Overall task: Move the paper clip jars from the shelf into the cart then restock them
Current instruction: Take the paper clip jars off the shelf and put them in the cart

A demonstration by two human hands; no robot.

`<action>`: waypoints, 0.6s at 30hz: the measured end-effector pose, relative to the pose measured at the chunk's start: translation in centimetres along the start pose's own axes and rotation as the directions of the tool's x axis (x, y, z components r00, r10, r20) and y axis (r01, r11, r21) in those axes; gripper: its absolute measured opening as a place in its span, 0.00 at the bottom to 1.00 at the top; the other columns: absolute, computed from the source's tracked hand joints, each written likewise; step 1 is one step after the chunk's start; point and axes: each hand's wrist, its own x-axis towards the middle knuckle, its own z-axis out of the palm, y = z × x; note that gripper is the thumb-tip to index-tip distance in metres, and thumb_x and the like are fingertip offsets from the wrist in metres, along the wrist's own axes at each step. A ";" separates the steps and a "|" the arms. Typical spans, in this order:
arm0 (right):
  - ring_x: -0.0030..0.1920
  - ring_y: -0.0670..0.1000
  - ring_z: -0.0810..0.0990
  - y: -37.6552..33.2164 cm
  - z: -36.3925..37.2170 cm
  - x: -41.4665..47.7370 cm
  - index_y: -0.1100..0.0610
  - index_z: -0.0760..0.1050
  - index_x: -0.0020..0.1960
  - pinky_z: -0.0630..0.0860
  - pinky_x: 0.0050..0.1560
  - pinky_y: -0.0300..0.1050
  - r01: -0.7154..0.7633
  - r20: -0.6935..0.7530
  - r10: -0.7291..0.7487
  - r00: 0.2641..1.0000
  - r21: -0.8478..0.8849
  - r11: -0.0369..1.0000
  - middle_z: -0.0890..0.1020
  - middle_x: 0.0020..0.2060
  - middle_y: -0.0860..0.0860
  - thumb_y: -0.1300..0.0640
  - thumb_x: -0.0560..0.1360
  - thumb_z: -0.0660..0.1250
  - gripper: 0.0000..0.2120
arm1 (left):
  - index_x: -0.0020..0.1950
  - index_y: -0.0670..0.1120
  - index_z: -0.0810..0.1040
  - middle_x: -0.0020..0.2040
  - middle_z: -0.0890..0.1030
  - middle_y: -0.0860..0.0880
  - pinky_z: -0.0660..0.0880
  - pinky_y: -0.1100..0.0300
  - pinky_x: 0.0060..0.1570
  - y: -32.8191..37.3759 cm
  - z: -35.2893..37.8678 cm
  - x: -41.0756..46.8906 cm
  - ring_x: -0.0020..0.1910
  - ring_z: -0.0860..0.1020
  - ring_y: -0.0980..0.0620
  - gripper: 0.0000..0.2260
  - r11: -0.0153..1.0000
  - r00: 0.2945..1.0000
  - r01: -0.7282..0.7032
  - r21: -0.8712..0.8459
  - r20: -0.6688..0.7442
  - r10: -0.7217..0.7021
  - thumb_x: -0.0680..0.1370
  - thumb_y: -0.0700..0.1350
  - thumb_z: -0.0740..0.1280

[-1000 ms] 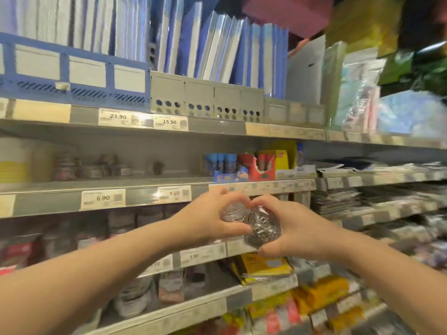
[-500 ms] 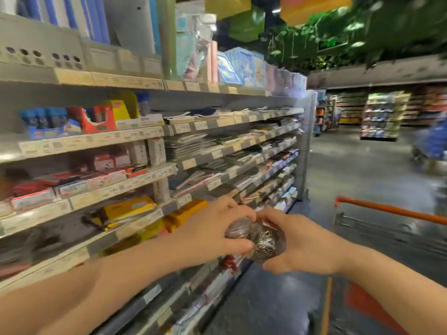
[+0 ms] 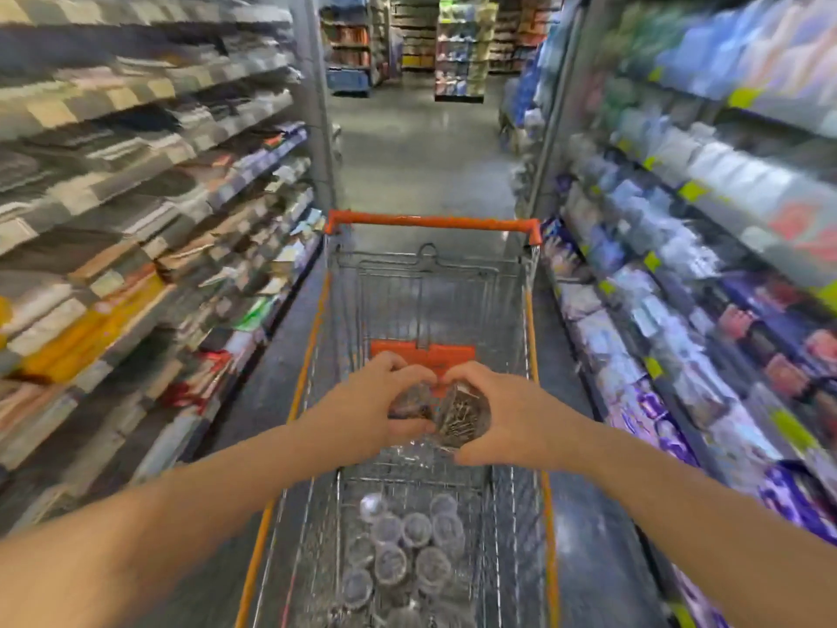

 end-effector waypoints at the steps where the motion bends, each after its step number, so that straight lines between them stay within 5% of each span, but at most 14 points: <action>1: 0.47 0.49 0.77 1.5 0.4 0.3 0.46 0.64 0.65 0.74 0.47 0.39 -0.035 -0.005 0.036 0.999 0.024 0.999 0.77 0.50 0.45 0.51 0.65 0.75 0.33 | 0.67 0.57 0.68 0.59 0.66 0.52 0.68 0.60 0.55 -0.3 1.3 1.4 0.55 0.71 0.53 0.23 1.000 1.000 -0.004 -0.011 0.025 0.004 0.73 0.56 0.68; 3: 0.47 0.49 0.78 4.4 1.8 1.2 0.45 0.63 0.65 0.77 0.46 0.44 -0.122 -0.003 0.122 0.993 0.074 0.990 0.78 0.50 0.45 0.51 0.66 0.75 0.33 | 0.67 0.56 0.68 0.58 0.66 0.51 0.68 0.60 0.53 -1.6 4.0 3.9 0.55 0.71 0.52 0.23 0.999 0.997 -0.009 -0.042 0.071 0.012 0.73 0.57 0.68; 6: 0.45 0.44 0.75 8.1 5.3 3.1 0.48 0.62 0.67 0.69 0.36 0.31 -0.271 0.019 0.272 0.962 0.178 0.946 0.73 0.50 0.42 0.53 0.67 0.74 0.33 | 0.67 0.56 0.68 0.58 0.65 0.52 0.66 0.63 0.51 -4.5 8.6 6.6 0.53 0.70 0.54 0.23 0.995 0.986 0.047 -0.085 0.166 -0.032 0.73 0.58 0.67; 10: 0.40 0.40 0.71 12.9 12.3 5.7 0.49 0.60 0.69 0.66 0.30 0.28 -0.433 0.105 0.420 0.901 0.267 0.861 0.71 0.52 0.44 0.53 0.69 0.73 0.34 | 0.66 0.54 0.69 0.58 0.66 0.49 0.69 0.60 0.52 -9.1 16.1 8.3 0.54 0.71 0.50 0.21 0.981 0.957 0.152 -0.116 0.266 -0.117 0.74 0.56 0.67; 15: 0.45 0.46 0.72 17.9 21.9 7.4 0.50 0.61 0.70 0.66 0.30 0.32 -0.659 0.180 0.643 0.745 0.355 0.664 0.75 0.60 0.48 0.55 0.69 0.73 0.34 | 0.67 0.54 0.67 0.61 0.65 0.48 0.69 0.60 0.51 -14.0 25.6 6.5 0.56 0.71 0.49 0.23 0.956 0.896 0.292 -0.037 0.359 -0.260 0.75 0.58 0.65; 18: 0.48 0.50 0.76 19.7 26.6 6.9 0.52 0.62 0.68 0.71 0.39 0.41 -0.725 0.180 0.723 0.667 0.383 0.572 0.76 0.59 0.49 0.52 0.67 0.75 0.34 | 0.67 0.51 0.66 0.59 0.63 0.48 0.69 0.62 0.49 -15.8 29.9 4.2 0.54 0.70 0.49 0.23 0.951 0.859 0.308 0.026 0.422 -0.289 0.74 0.56 0.67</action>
